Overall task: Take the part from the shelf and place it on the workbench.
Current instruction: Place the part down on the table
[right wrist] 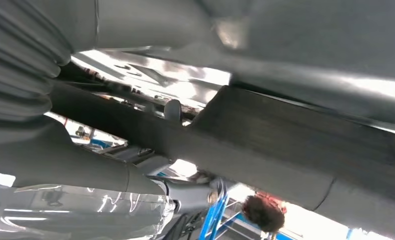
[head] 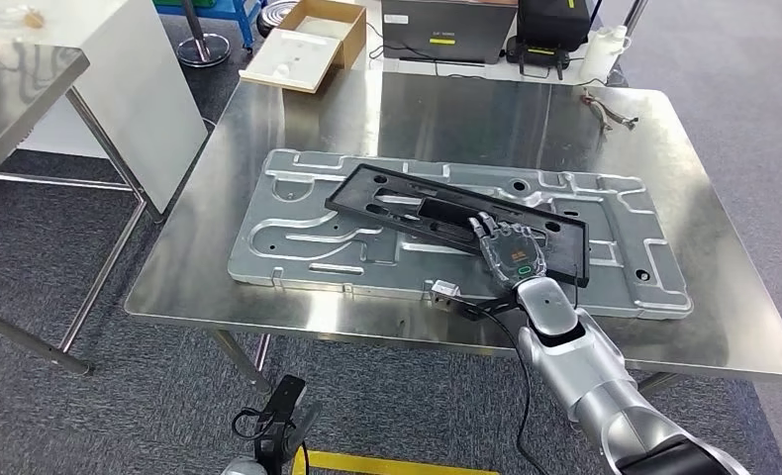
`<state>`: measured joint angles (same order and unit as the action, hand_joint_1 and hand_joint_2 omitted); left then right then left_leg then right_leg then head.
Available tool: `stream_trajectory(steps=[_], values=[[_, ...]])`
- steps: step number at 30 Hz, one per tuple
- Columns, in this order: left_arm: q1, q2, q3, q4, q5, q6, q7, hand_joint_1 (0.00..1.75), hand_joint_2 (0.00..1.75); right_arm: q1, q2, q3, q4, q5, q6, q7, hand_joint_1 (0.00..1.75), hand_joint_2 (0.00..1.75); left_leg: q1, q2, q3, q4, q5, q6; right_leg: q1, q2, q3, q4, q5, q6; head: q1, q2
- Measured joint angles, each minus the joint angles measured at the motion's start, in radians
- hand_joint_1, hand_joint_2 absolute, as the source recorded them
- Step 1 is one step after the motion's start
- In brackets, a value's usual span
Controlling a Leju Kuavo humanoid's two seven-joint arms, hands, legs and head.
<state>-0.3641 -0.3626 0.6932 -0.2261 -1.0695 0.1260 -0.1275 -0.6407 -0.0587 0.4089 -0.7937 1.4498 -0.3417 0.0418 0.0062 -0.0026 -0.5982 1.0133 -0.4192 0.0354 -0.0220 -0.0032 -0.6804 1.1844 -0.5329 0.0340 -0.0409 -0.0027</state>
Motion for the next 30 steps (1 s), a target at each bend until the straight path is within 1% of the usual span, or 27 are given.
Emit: stream_trajectory(steps=[1,2,3,4,5,6,7,8,9,11,12,13,14,16,17,18,19,20,21,22,23,24,26,27,28,29,30], values=[[0.001,0.0,0.0,0.0,0.0,-0.002,0.001,0.0,1.31,0.0,0.0,0.0,0.001,-0.001,0.0,0.0,0.0,0.0,-0.001,0.001,-0.001,0.0,0.0,0.001,0.0,0.001,-0.029,0.063,-0.025,0.001,0.0,0.0],[0.002,0.0,0.0,-0.001,0.002,-0.006,0.002,0.0,0.87,0.0,0.0,0.0,0.003,-0.001,0.0,0.0,0.0,0.0,-0.003,0.001,-0.001,0.001,0.0,0.002,0.0,0.001,-0.047,0.103,-0.035,0.002,0.0,0.0],[0.003,0.0,0.0,-0.001,0.006,-0.009,0.002,0.0,0.44,0.0,0.0,0.0,0.004,-0.002,0.0,0.0,0.0,0.0,-0.003,0.002,-0.001,0.002,0.0,0.002,0.0,0.001,-0.047,0.105,-0.024,0.002,0.0,0.0],[0.004,0.0,-0.001,-0.001,0.011,-0.012,0.002,0.0,0.0,0.0,0.0,0.0,0.005,-0.003,0.001,0.0,0.0,0.0,-0.004,0.001,-0.001,0.003,0.0,0.002,0.0,0.001,-0.028,0.071,0.002,0.0,0.0,0.0],[0.004,0.0,-0.001,-0.002,0.017,-0.014,0.001,0.0,0.0,-0.001,0.0,0.0,0.006,-0.003,0.001,0.0,0.0,0.0,-0.004,0.001,-0.001,0.005,0.0,0.001,0.0,0.001,0.006,0.006,0.036,-0.004,0.0,0.0],[0.003,0.0,-0.001,-0.002,0.022,-0.015,0.0,0.0,0.0,-0.003,0.0,0.0,0.006,-0.004,0.001,0.0,0.0,0.0,-0.005,0.0,-0.001,0.007,-0.001,-0.001,0.002,0.001,0.042,-0.064,0.062,-0.009,0.0,0.0],[0.003,0.0,-0.001,-0.003,0.026,-0.016,-0.001,0.0,0.0,-0.004,0.0,0.0,0.006,-0.004,0.001,0.0,0.0,0.0,-0.007,0.0,-0.002,0.009,-0.002,-0.004,0.004,0.001,0.069,-0.117,0.078,-0.013,0.0,0.0],[0.003,0.0,-0.001,-0.004,0.029,-0.016,-0.002,0.0,0.0,-0.004,0.001,0.001,0.006,-0.005,0.001,0.0,0.0,0.0,-0.009,0.0,-0.004,0.01,-0.002,-0.009,0.006,0.001,0.084,-0.15,0.085,-0.017,0.0,0.0],[0.003,0.0,-0.002,-0.004,0.032,-0.016,-0.003,0.0,0.0,-0.003,0.001,0.002,0.006,-0.006,0.001,0.0,0.0,0.0,-0.01,0.0,-0.005,0.01,-0.001,-0.014,0.009,0.001,0.087,-0.161,0.084,-0.02,0.0,0.0],[0.003,0.0,-0.003,-0.005,0.038,-0.016,-0.004,0.0,0.0,-0.002,0.002,0.004,0.007,-0.008,0.002,-0.001,0.0,0.0,-0.01,-0.001,-0.006,0.009,0.0,-0.024,0.007,-0.001,0.087,-0.166,0.09,-0.027,0.0,0.0],[0.003,0.001,-0.004,-0.006,0.039,-0.016,-0.004,0.0,0.0,-0.001,0.002,0.004,0.007,-0.009,0.002,-0.002,0.0,0.0,-0.009,-0.001,-0.01,0.019,-0.008,-0.029,0.004,-0.003,0.089,-0.169,0.093,-0.033,0.0,0.0],[0.003,0.001,-0.005,-0.006,0.04,-0.016,-0.005,0.0,0.0,-0.001,0.002,0.006,0.007,-0.01,0.002,-0.002,0.0,0.0,-0.008,-0.001,-0.021,0.043,-0.026,-0.035,0.001,-0.005,0.089,-0.173,0.096,-0.039,0.0,0.0],[0.003,0.001,-0.006,-0.006,0.041,-0.016,-0.005,0.0,0.0,-0.001,0.002,0.007,0.008,-0.01,0.002,-0.003,0.0,0.0,-0.006,-0.002,-0.041,0.089,-0.055,-0.041,-0.001,-0.008,0.089,-0.176,0.098,-0.044,0.0,0.0],[0.005,0.002,-0.007,-0.006,0.043,-0.016,-0.005,0.0,0.0,0.004,0.001,0.01,0.01,-0.011,0.003,-0.004,0.0,0.0,-0.001,-0.001,-0.102,0.221,-0.119,-0.052,-0.001,-0.011,0.086,-0.176,0.099,-0.048,0.0,0.0],[0.007,0.002,-0.007,-0.006,0.046,-0.016,-0.005,0.0,0.0,0.007,0.0,0.011,0.012,-0.012,0.003,-0.004,0.0,0.0,0.002,-0.001,-0.125,0.272,-0.135,-0.056,-0.001,-0.012,0.085,-0.176,0.099,-0.048,0.0,0.0],[0.008,0.003,-0.007,-0.006,0.048,-0.016,-0.005,0.0,0.0,0.01,-0.001,0.011,0.013,-0.012,0.002,-0.005,0.0,0.0,0.004,-0.001,-0.133,0.291,-0.133,-0.059,-0.001,-0.012,0.085,-0.175,0.099,-0.048,0.0,0.0],[0.009,0.003,-0.007,-0.006,0.051,-0.016,-0.005,0.0,0.0,0.012,-0.001,0.011,0.014,-0.012,0.002,-0.005,0.0,0.0,0.006,-0.001,-0.12,0.267,-0.11,-0.061,-0.003,-0.012,0.085,-0.174,0.098,-0.047,0.0,0.0],[0.009,0.004,-0.007,-0.006,0.054,-0.016,-0.005,0.0,0.0,0.014,-0.001,0.012,0.015,-0.013,0.002,-0.005,0.0,0.0,0.008,-0.001,-0.09,0.207,-0.075,-0.061,-0.004,-0.011,0.086,-0.173,0.097,-0.045,0.0,0.0],[0.007,0.004,-0.007,-0.006,0.056,-0.016,-0.007,0.0,0.0,0.014,-0.002,0.012,0.016,-0.013,0.001,-0.006,0.0,0.0,0.008,-0.001,-0.055,0.134,-0.044,-0.059,-0.004,-0.01,0.086,-0.171,0.096,-0.041,0.0,0.0],[0.006,0.004,-0.007,-0.006,0.059,-0.016,-0.009,0.0,0.0,0.014,-0.002,0.013,0.017,-0.013,-0.001,-0.006,0.0,0.0,0.008,-0.002,-0.024,0.071,-0.022,-0.056,-0.003,-0.009,0.085,-0.167,0.095,-0.035,0.0,0.0],[0.005,0.005,-0.008,-0.006,0.063,-0.016,-0.012,0.0,0.0,0.014,-0.003,0.013,0.018,-0.012,-0.005,-0.006,0.0,0.0,0.006,-0.003,-0.005,0.031,-0.011,-0.051,-0.002,-0.008,0.083,-0.165,0.096,-0.029,0.0,0.0],[0.005,0.005,-0.008,-0.007,0.068,-0.016,-0.015,0.0,0.0,0.014,-0.004,0.014,0.019,-0.011,-0.01,-0.006,0.0,0.0,0.005,-0.004,0.0,0.015,-0.01,-0.047,-0.001,-0.007,0.081,-0.165,0.098,-0.022,0.0,0.0],[0.006,0.005,-0.008,-0.007,0.078,-0.019,-0.022,0.0,0.0,0.016,-0.005,0.017,0.021,-0.004,-0.026,-0.005,0.0,0.0,0.004,-0.005,-0.002,0.011,-0.003,-0.033,-0.001,-0.007,0.078,-0.168,0.103,-0.009,0.0,0.0],[0.007,0.005,-0.008,-0.007,0.083,-0.02,-0.025,0.0,0.0,0.018,-0.005,0.018,0.021,0.0,-0.035,-0.004,0.0,0.0,0.004,-0.004,-0.004,0.007,0.003,-0.025,-0.003,-0.007,0.074,-0.163,0.096,-0.005,0.0,0.0],[0.006,0.004,-0.009,-0.007,0.087,-0.022,-0.027,0.0,0.0,0.021,-0.005,0.019,0.018,0.005,-0.045,-0.004,0.0,0.0,0.006,-0.004,-0.006,0.002,0.009,-0.016,-0.004,-0.006,0.066,-0.145,0.076,-0.002,0.0,0.0],[0.006,0.004,-0.011,-0.007,0.091,-0.022,-0.028,0.0,0.0,0.024,-0.005,0.022,0.011,0.01,-0.054,-0.002,0.0,0.0,0.006,-0.003,-0.01,-0.002,0.015,-0.008,-0.005,-0.005,0.051,-0.107,0.044,0.0,0.0,0.0],[0.005,0.005,-0.013,-0.007,0.094,-0.023,-0.028,0.0,0.0,0.028,-0.004,0.025,-0.002,0.015,-0.06,-0.001,0.0,0.0,0.005,-0.003,-0.015,-0.002,0.019,-0.003,-0.005,-0.004,0.029,-0.048,0.003,0.001,0.0,0.0]])
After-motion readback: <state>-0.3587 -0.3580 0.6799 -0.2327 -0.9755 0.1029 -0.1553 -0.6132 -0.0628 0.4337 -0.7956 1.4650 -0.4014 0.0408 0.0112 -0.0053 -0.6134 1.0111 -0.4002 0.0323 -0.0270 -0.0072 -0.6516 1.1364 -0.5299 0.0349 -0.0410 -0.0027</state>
